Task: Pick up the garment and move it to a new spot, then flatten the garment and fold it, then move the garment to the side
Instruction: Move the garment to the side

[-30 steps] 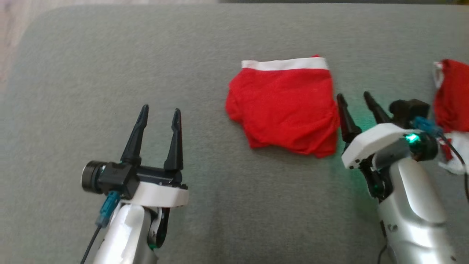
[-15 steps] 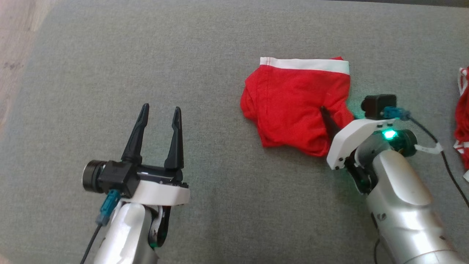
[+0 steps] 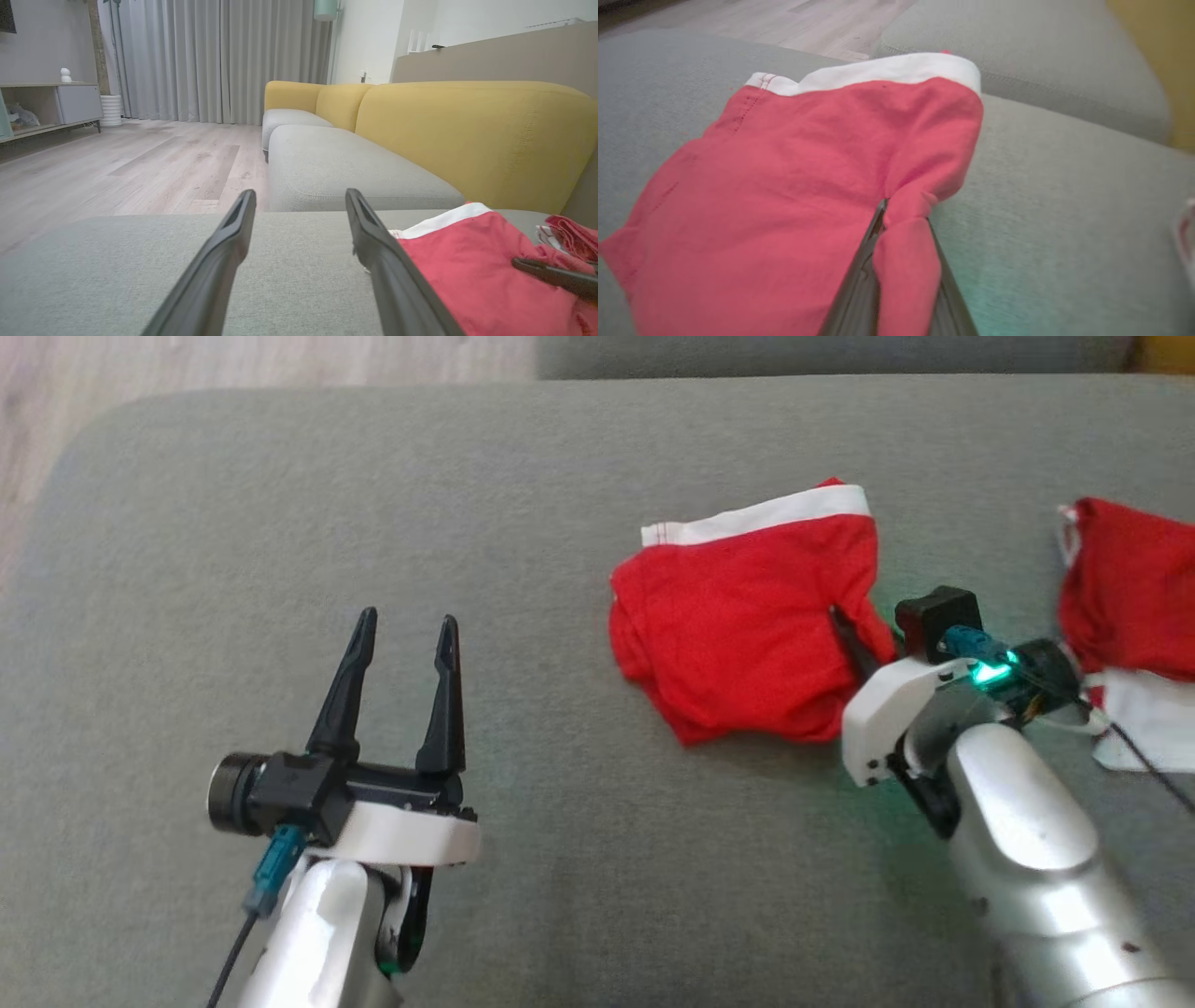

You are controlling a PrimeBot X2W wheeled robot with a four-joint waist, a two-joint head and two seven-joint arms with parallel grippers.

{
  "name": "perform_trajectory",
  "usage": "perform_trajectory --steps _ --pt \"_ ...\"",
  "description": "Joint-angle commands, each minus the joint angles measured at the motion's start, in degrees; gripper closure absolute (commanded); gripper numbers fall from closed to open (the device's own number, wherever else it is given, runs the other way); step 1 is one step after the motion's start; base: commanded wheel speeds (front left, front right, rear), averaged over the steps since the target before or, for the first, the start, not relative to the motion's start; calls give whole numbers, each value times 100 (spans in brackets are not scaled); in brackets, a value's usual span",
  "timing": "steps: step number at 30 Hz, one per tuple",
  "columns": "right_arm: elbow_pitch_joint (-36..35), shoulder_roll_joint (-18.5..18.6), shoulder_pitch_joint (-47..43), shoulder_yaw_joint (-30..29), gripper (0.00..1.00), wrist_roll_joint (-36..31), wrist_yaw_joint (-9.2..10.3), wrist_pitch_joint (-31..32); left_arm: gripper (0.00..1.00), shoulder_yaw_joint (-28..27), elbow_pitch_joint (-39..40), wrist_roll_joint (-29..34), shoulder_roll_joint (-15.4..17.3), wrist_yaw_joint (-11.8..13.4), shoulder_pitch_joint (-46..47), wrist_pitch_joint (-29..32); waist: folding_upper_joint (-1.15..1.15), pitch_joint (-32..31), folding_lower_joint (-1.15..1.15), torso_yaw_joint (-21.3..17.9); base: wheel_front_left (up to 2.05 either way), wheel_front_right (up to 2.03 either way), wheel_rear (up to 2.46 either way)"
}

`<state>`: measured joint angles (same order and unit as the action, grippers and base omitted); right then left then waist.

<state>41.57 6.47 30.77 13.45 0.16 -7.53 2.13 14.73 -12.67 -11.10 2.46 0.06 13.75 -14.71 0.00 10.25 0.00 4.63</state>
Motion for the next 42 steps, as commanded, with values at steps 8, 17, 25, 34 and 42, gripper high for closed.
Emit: perform_trajectory --steps 8,17,25,34,42 --pt "-1272 1416 -45 534 100 -208 4 442 0 -234 247 91 42 36 12 -29 0 -132 0 -627 0 0 0" --pt "-2185 2889 -236 285 100 205 4 1149 0 -276 275 171 42 -44 164 -29 0 252 0 -933 0 0 0" --pt "-1856 3217 -164 -288 100 75 4 1332 0 -332 257 313 42 -191 419 -29 0 747 0 -915 0 0 0" --pt "-1302 2939 -102 -948 100 -149 4 1230 0 -446 244 404 42 -291 525 -29 0 1001 0 -794 0 0 0" --pt "-1176 2524 -95 -1531 0 -388 4 1111 0 -502 220 467 42 -334 461 -29 0 1036 0 -729 0 0 0"
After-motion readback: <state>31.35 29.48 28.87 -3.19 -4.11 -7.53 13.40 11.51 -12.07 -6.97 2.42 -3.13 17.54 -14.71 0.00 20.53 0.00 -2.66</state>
